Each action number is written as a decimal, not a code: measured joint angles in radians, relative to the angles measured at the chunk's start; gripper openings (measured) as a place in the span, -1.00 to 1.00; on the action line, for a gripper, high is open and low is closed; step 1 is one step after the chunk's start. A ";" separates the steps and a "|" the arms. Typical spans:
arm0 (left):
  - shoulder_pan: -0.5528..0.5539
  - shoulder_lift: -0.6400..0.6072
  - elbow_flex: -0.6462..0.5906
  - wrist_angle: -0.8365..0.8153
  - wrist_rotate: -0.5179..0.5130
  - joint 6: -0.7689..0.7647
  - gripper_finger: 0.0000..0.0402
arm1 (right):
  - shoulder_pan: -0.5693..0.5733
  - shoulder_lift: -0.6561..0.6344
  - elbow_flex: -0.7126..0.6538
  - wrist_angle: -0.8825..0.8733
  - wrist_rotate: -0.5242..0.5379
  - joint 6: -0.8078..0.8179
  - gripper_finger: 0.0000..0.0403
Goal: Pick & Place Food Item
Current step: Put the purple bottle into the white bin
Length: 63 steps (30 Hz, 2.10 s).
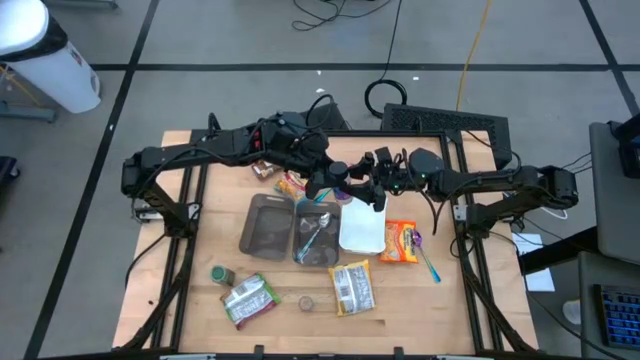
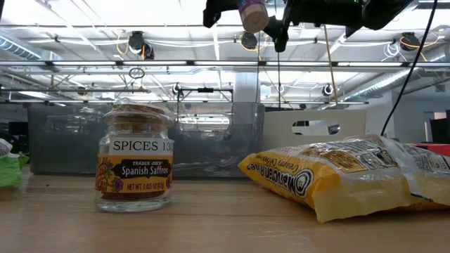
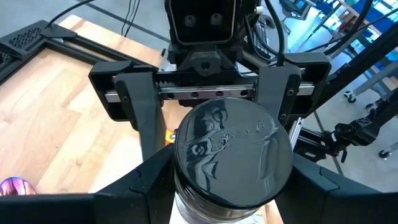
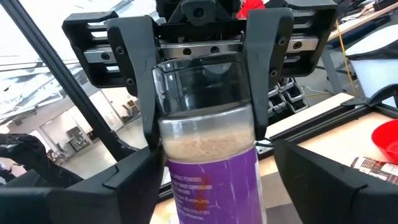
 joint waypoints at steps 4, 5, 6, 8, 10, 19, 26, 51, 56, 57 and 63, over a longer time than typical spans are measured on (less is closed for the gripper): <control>0.000 0.000 0.000 -0.001 0.001 0.000 0.09 | 0.000 0.000 0.000 0.003 -0.004 0.000 0.23; 0.000 0.000 0.000 -0.001 0.001 0.000 0.09 | 0.000 0.000 0.000 0.003 -0.004 0.000 0.19; 0.000 0.000 0.000 -0.001 0.001 0.000 0.09 | 0.000 0.000 0.000 0.003 -0.004 -0.001 0.14; 0.000 0.000 0.000 -0.001 0.003 0.000 0.09 | 0.000 0.000 0.000 0.003 -0.005 -0.004 0.07; 0.000 0.000 0.000 -0.002 0.005 0.000 0.09 | 0.000 0.000 0.000 0.004 -0.006 -0.004 0.02; 0.000 0.000 0.000 -0.002 0.006 0.000 0.09 | 0.000 0.000 0.000 0.005 -0.004 -0.005 -0.03; 0.000 0.000 0.000 0.000 0.004 -0.011 0.34 | 0.000 0.000 0.000 0.003 0.001 -0.007 -0.03; 0.033 -0.008 0.000 0.059 -0.086 0.052 0.49 | -0.001 0.000 0.000 0.025 0.005 0.001 -0.04; 0.049 -0.043 -0.001 0.030 -0.086 0.057 0.53 | -0.001 0.000 0.000 0.032 0.006 0.010 -0.04; 0.052 -0.051 0.000 0.020 -0.085 0.058 0.53 | -0.002 -0.001 0.000 0.033 0.006 0.010 -0.04; 0.063 -0.116 0.000 -0.110 -0.097 0.060 0.48 | -0.028 -0.019 -0.001 0.045 -0.012 0.026 -0.04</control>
